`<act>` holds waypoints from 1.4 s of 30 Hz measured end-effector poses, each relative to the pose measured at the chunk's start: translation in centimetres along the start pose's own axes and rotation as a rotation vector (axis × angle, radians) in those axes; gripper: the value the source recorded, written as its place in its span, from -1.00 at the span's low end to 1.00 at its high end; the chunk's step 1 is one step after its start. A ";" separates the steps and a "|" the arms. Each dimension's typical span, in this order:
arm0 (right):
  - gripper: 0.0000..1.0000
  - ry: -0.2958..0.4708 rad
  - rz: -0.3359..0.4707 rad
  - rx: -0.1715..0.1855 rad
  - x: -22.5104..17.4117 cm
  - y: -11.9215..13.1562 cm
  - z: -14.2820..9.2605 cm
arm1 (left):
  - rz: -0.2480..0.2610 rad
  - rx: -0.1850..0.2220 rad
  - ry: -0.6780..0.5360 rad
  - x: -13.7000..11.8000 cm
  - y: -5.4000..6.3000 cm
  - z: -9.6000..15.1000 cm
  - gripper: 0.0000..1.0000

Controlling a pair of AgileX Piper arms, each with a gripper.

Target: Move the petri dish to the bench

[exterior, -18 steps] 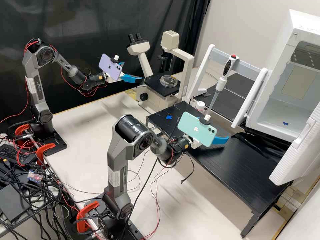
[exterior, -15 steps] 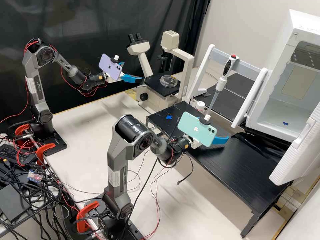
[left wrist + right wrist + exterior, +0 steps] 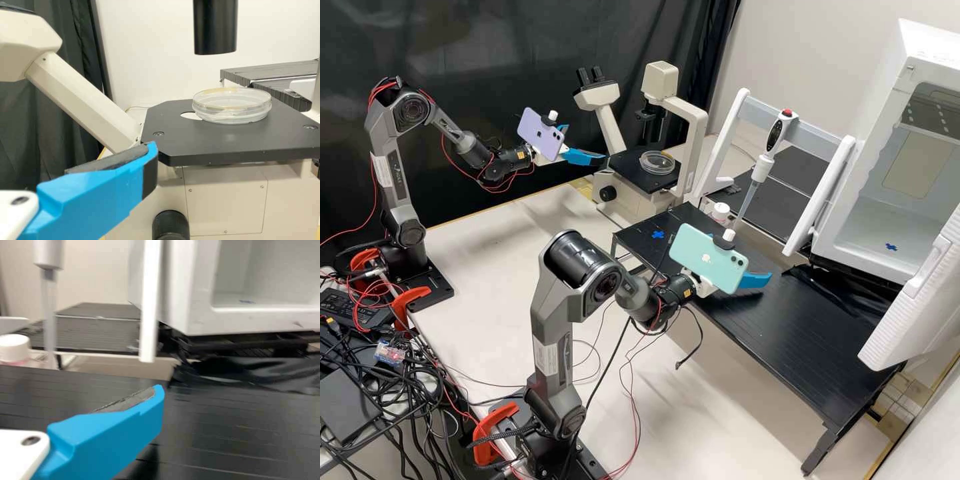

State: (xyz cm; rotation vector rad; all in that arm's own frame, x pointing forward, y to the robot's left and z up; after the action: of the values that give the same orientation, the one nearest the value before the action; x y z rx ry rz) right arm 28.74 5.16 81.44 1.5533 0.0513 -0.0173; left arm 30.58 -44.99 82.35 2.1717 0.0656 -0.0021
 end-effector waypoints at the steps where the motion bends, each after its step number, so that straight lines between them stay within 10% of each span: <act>1: 1.00 0.014 0.000 -0.002 -0.2 -0.1 -0.5 | 0.000 0.000 0.000 0.0 0.0 0.0 1.00; 16: 1.00 0.348 -0.041 -0.229 -1.9 -5.7 -12.3 | 0.000 0.000 0.000 0.0 0.0 0.0 1.00; 27: 1.00 0.378 -0.141 -0.340 2.3 -10.3 -19.1 | 0.000 0.000 0.000 0.0 0.0 0.0 1.00; 38: 1.00 0.321 -0.229 -0.301 9.1 -10.6 -22.4 | 0.000 0.000 0.000 0.0 0.0 0.0 1.00; 42: 1.00 0.295 -0.310 -0.217 10.2 -10.8 -23.7 | 0.000 0.000 0.000 0.0 0.0 0.0 1.00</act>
State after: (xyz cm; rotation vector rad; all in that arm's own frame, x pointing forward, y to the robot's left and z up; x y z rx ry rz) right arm 37.95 28.92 69.82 1.3083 0.5116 -0.0267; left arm 30.58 -44.99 82.35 2.1717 0.0656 -0.0021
